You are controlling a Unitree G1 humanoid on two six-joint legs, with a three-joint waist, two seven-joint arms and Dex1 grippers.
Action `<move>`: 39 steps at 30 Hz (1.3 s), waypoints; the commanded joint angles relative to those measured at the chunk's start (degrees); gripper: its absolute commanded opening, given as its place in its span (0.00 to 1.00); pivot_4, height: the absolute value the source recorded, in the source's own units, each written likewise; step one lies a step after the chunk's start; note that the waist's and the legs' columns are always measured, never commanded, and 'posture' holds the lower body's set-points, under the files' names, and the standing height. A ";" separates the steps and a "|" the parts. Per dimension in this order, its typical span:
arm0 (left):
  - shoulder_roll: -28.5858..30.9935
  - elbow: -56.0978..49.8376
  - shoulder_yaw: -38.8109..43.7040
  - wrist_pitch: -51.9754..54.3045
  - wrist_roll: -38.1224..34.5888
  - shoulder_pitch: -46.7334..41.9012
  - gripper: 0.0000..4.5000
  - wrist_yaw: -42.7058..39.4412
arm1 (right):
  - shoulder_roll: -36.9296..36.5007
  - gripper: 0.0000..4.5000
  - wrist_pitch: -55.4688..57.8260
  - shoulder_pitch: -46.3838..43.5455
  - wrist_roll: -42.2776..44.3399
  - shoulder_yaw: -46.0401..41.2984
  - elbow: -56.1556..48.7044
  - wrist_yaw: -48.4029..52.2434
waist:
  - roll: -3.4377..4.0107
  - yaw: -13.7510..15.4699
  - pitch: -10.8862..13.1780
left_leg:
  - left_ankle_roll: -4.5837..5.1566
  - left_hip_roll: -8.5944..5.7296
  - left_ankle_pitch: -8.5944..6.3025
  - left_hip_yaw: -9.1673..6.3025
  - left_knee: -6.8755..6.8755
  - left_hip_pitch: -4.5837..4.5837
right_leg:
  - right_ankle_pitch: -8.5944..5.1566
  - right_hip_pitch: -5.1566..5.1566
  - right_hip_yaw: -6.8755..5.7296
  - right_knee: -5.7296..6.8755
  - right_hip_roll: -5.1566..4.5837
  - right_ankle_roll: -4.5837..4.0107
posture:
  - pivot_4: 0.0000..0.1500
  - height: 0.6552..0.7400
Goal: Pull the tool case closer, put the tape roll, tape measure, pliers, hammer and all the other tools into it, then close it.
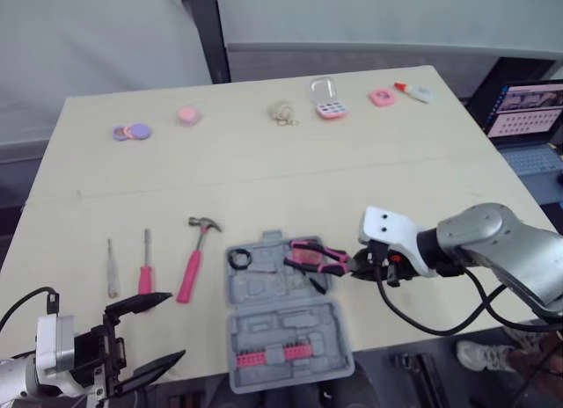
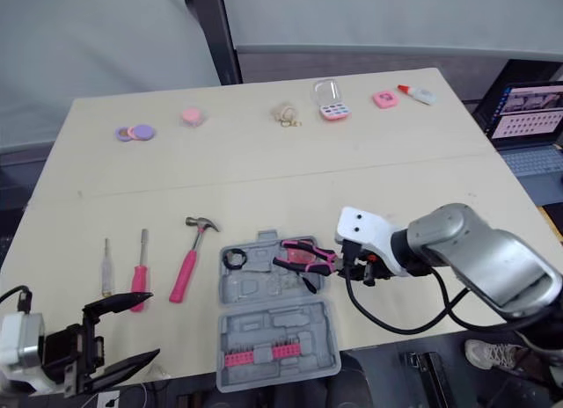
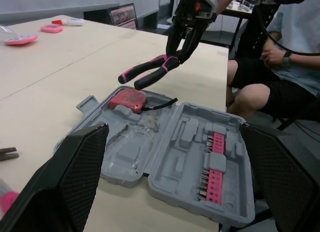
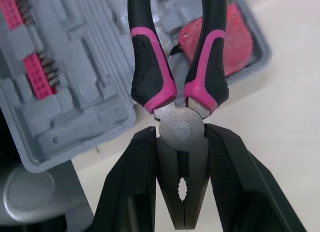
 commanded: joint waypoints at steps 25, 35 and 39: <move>-5.13 2.37 -0.50 -6.53 4.19 5.04 1.00 0.36 | 24.86 0.21 -11.41 -18.97 -21.98 26.71 19.13 8.21 | -0.07 -0.81 0.04 | -0.04 0.02 -0.02 0.02 0.03 -0.03 | 0.00 -0.15 -0.02 0.17 0.01 -0.01 | 1.00 1.00; -5.41 1.06 -0.96 -6.74 4.38 6.15 1.00 1.36 | 29.31 0.21 -11.72 -18.42 -24.65 26.21 21.85 9.31 | -0.07 -1.76 0.03 | -0.05 0.04 -0.02 0.03 0.03 -0.04 | -0.01 -0.21 -0.01 0.24 0.01 -0.02 | 1.00 1.00; -5.21 0.94 -0.81 -6.79 4.38 6.33 1.00 1.56 | 30.34 0.21 -11.47 -18.21 -25.12 26.01 22.11 9.34 | -0.07 -1.78 0.03 | -0.07 0.04 -0.03 0.05 0.03 -0.04 | -0.03 -0.27 0.00 0.28 0.02 -0.05 | 1.00 1.00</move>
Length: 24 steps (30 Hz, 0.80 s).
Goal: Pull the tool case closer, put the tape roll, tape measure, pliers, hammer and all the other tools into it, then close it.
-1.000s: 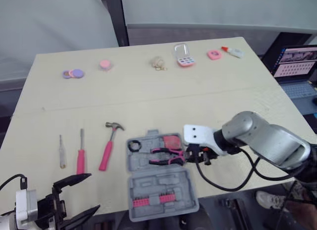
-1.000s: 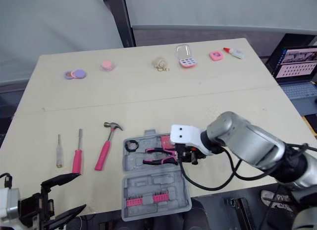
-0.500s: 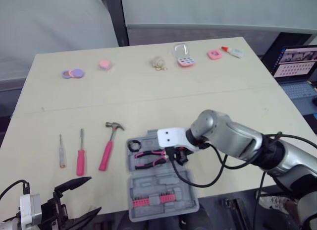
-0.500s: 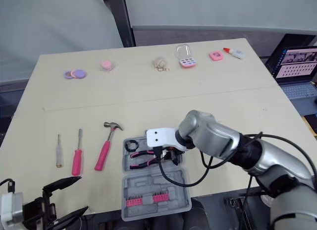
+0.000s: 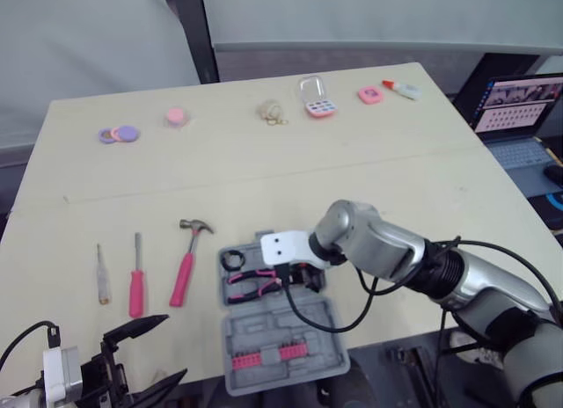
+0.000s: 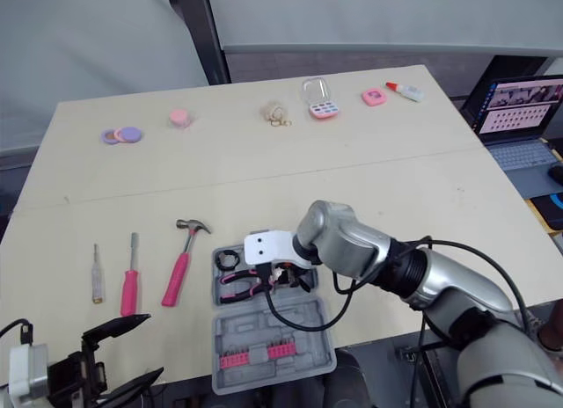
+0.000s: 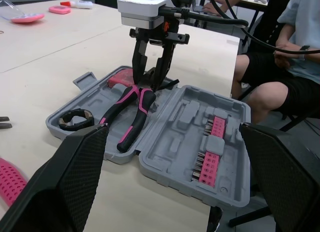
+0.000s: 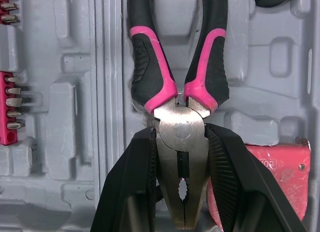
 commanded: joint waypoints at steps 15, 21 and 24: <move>0.08 -0.32 2.03 -1.49 0.63 0.68 1.00 3.60 | 3.02 0.21 -0.99 -0.06 -0.74 -3.59 -1.13 0.53 | 0.00 0.01 0.00 | 0.00 -0.01 0.00 0.03 0.00 -0.05 | 0.00 -0.09 0.03 0.03 0.00 0.00 | 1.00 1.00; 0.27 -0.59 1.65 -1.37 0.69 0.70 1.00 3.86 | 3.48 0.21 -1.52 -0.54 -0.70 -4.88 -1.58 0.59 | 0.00 0.02 0.00 | 0.00 -0.04 0.00 0.04 0.02 -0.16 | 0.00 -0.20 0.03 0.06 0.00 0.00 | 1.00 1.00; 0.25 -0.78 1.40 -1.30 0.84 0.62 1.00 4.11 | 3.67 0.21 -1.88 -0.45 -1.02 -4.77 -1.39 0.66 | 0.00 0.01 0.00 | 0.00 -0.05 0.00 0.05 0.02 -0.17 | 0.00 -0.23 0.03 0.08 0.00 0.00 | 1.00 1.00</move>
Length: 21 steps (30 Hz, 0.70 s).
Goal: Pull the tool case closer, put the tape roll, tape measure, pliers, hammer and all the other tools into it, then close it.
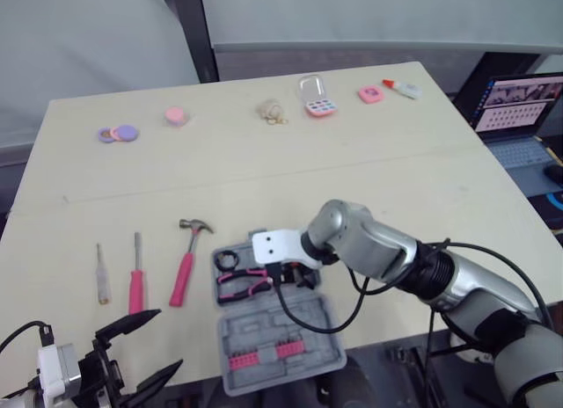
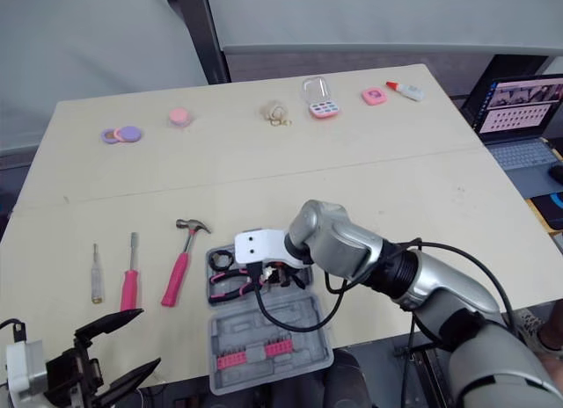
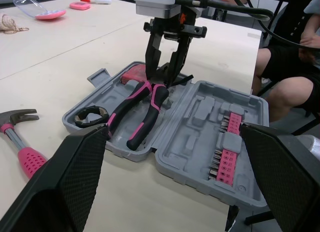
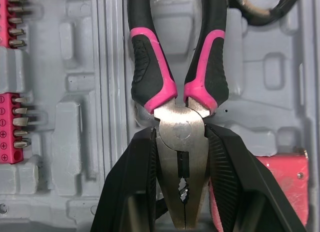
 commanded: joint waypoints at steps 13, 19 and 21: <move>0.04 -2.09 0.13 -0.15 -0.01 1.74 1.00 1.21 | 0.09 0.21 -2.60 0.95 -2.16 0.24 -0.83 1.58 | -0.01 -0.01 0.00 | 0.00 -0.01 0.00 0.02 0.00 -0.01 | 0.00 -0.02 0.00 0.02 0.00 0.00 | 1.00 1.00; 0.15 -2.57 -0.13 -0.02 -0.01 1.86 1.00 1.59 | 0.74 0.21 -1.81 1.25 -2.25 0.13 -1.36 1.90 | -0.01 0.01 0.00 | 0.00 -0.01 0.00 0.01 0.02 -0.02 | 0.00 -0.02 0.00 0.02 0.00 0.00 | 1.00 1.00; 0.18 -2.69 -0.25 0.03 0.01 1.83 1.00 1.73 | 1.18 0.21 -1.72 1.50 -2.43 0.33 -1.03 1.62 | -0.01 -0.02 0.00 | 0.00 -0.01 0.00 0.02 0.02 -0.01 | 0.00 -0.02 0.01 0.03 0.00 0.00 | 1.00 1.00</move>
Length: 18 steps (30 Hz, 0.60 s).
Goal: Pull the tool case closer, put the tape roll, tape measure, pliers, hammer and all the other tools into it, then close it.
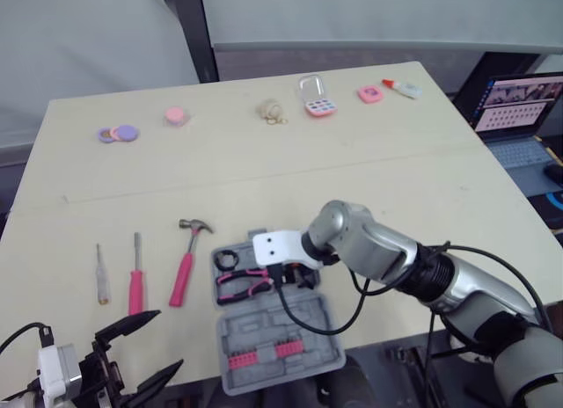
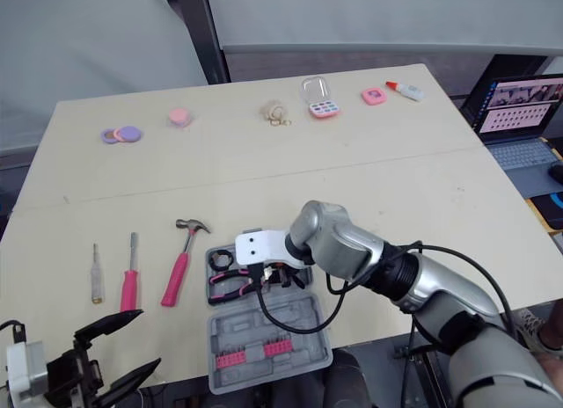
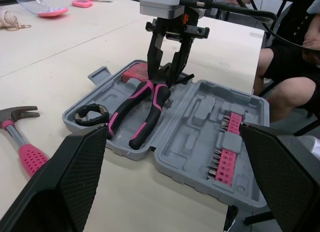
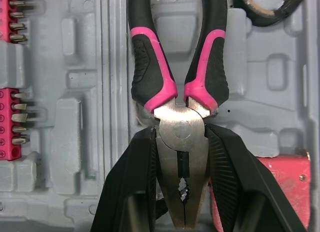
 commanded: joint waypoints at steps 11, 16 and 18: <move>0.42 -2.21 -0.02 0.39 -0.02 0.87 1.00 0.65 | 1.75 0.21 -0.13 1.23 -1.93 0.28 0.66 -0.07 | 0.00 0.00 -0.01 | 0.00 -0.01 0.00 0.01 0.01 0.00 | 0.00 0.00 0.01 0.02 0.00 0.00 | 1.00 1.00; 0.58 -2.14 -0.09 0.68 -0.02 0.40 1.00 0.74 | 1.94 0.44 0.25 1.47 -1.28 -0.47 0.26 0.68 | -0.01 0.01 -0.01 | 0.00 -0.02 0.00 0.01 0.01 0.01 | 0.00 0.00 0.01 0.02 0.00 0.00 | 1.00 1.00; 0.63 -2.14 -0.14 0.77 -0.01 0.30 1.00 0.76 | 1.58 0.63 0.63 1.35 -0.66 -1.35 -0.68 1.18 | -0.01 0.01 -0.01 | 0.00 -0.02 0.00 0.01 0.02 0.00 | 0.00 0.00 0.01 0.03 0.00 0.00 | 1.00 1.00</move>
